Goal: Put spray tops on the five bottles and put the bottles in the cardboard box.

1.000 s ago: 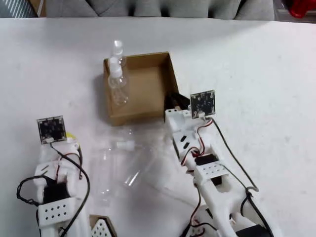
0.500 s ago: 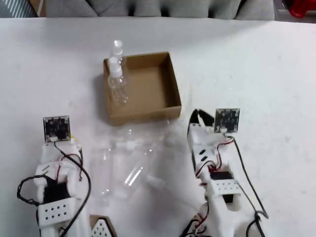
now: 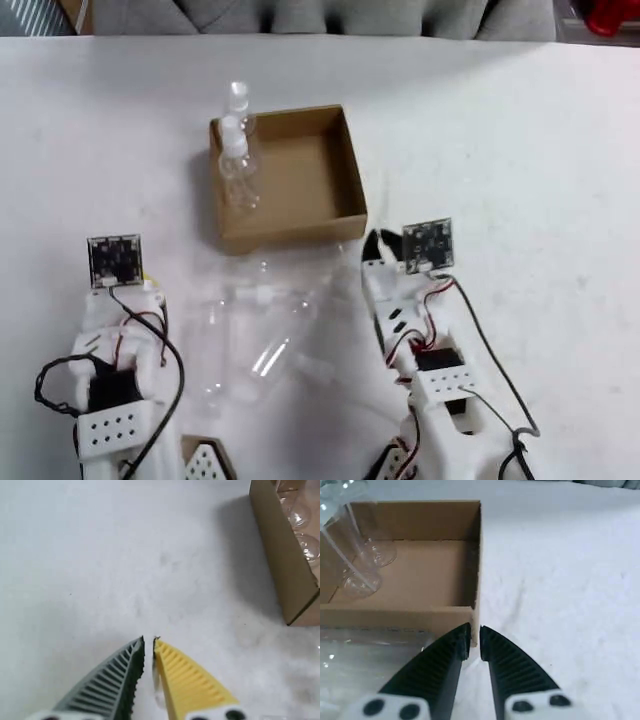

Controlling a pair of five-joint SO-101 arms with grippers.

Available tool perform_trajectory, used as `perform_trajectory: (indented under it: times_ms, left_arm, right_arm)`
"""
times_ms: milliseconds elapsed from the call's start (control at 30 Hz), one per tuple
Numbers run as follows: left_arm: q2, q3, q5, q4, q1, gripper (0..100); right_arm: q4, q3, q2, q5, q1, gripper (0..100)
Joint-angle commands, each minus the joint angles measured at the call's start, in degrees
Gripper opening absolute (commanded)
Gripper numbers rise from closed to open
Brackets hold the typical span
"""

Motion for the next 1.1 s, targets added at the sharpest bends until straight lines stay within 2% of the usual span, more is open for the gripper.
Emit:
perform_trajectory:
  times_ms: [0, 167, 733, 967, 1067]
  left_arm:
    - [-1.45, -0.26, -0.7, -0.09, 0.84, 4]
    - [-1.45, -0.26, -2.37, -0.09, 0.92, 4]
    - [-1.54, -0.26, -2.55, 0.97, 0.92, 3]
    - [-1.36, -0.26, -2.99, 1.14, 3.12, 3]
    - [-1.36, -0.26, -2.9, 1.23, 3.12, 3]
  right_arm:
    - [0.13, -0.18, 0.13, 0.97, -0.31, 1.5]
    - [-0.13, -0.35, 0.04, 0.62, 2.42, 1.5]
    - [0.13, -0.18, 0.22, 0.62, 2.33, 1.5]
    - [-0.4, -0.7, 0.04, 1.14, 9.36, 1.5]
    - [-0.31, -0.97, 1.01, 1.14, 9.1, 1.5]
